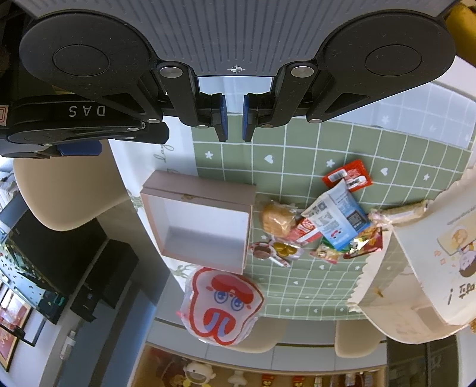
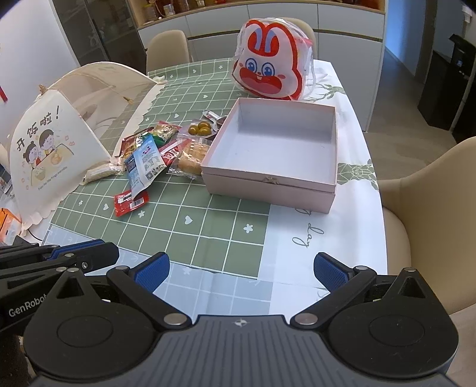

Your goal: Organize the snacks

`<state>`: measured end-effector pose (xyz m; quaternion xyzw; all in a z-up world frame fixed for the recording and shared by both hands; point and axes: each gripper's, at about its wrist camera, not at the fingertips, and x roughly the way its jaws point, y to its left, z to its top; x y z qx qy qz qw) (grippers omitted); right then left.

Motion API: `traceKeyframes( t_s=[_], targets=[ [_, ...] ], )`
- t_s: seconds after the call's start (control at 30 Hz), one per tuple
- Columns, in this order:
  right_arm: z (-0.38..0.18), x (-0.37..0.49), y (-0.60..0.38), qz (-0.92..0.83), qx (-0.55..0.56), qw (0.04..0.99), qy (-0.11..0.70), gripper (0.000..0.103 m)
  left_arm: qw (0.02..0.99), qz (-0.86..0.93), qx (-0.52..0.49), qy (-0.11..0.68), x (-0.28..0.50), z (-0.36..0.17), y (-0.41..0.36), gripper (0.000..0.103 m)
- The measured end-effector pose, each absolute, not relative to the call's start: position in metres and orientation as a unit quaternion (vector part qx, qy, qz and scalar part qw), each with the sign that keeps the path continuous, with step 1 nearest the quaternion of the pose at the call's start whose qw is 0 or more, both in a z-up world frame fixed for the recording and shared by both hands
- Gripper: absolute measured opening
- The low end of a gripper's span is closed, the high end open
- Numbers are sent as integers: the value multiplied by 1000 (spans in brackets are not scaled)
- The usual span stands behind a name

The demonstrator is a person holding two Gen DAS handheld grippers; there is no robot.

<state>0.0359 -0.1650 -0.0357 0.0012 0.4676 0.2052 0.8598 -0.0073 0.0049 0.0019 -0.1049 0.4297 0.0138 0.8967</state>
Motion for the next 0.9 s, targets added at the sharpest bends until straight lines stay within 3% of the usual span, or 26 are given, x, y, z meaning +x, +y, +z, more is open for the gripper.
traceKeyframes(
  t_s=[0.9],
  targets=[
    [-37, 40, -162, 205, -2, 859, 469, 103, 893, 14, -119, 434, -4, 0, 13, 13]
  ],
)
